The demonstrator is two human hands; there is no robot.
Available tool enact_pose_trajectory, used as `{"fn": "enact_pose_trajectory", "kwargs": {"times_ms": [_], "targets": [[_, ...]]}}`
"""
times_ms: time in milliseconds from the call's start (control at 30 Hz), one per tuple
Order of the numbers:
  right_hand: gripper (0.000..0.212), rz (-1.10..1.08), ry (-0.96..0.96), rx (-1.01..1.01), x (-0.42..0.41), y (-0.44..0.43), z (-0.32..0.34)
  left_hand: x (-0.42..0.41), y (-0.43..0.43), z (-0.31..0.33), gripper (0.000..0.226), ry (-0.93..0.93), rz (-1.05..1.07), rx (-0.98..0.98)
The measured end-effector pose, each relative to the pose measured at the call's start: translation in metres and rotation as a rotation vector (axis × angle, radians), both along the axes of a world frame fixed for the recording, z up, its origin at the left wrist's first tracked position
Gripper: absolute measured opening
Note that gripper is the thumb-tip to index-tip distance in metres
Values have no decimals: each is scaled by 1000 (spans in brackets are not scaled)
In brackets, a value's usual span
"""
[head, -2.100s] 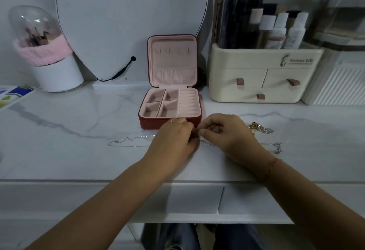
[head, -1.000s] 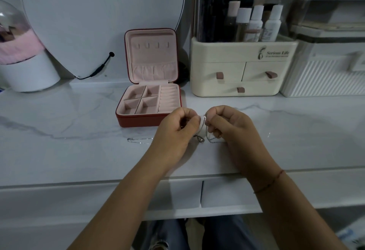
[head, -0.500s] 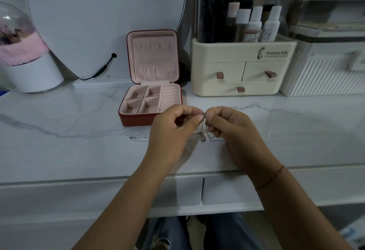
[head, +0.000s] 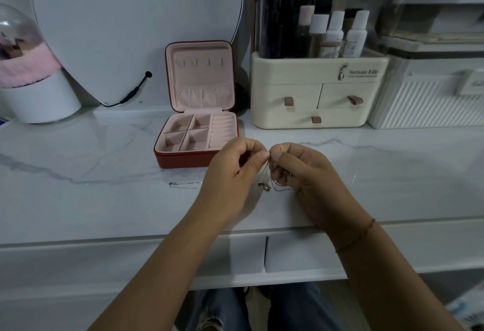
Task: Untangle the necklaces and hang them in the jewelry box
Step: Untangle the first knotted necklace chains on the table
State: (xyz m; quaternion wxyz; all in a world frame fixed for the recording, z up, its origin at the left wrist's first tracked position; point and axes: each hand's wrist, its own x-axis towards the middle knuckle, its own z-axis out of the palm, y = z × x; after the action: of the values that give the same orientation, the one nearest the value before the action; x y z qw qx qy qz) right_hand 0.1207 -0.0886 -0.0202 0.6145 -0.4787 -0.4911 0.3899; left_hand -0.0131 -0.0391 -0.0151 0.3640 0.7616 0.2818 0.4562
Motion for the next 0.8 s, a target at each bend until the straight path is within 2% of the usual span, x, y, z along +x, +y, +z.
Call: {"fn": "enact_pose_trajectory", "kwargs": {"times_ms": [333,533,800], "targets": [[14,1,19,16,2,2,-3,0,0,0,14,0,-30,-92],[14,-14,36,22,2,2,-3,-1,0,0,9,-66,-7,-118],[11,-3,54,32,2,2,-3,0,-1,-3,11,-56,41,-60]]}}
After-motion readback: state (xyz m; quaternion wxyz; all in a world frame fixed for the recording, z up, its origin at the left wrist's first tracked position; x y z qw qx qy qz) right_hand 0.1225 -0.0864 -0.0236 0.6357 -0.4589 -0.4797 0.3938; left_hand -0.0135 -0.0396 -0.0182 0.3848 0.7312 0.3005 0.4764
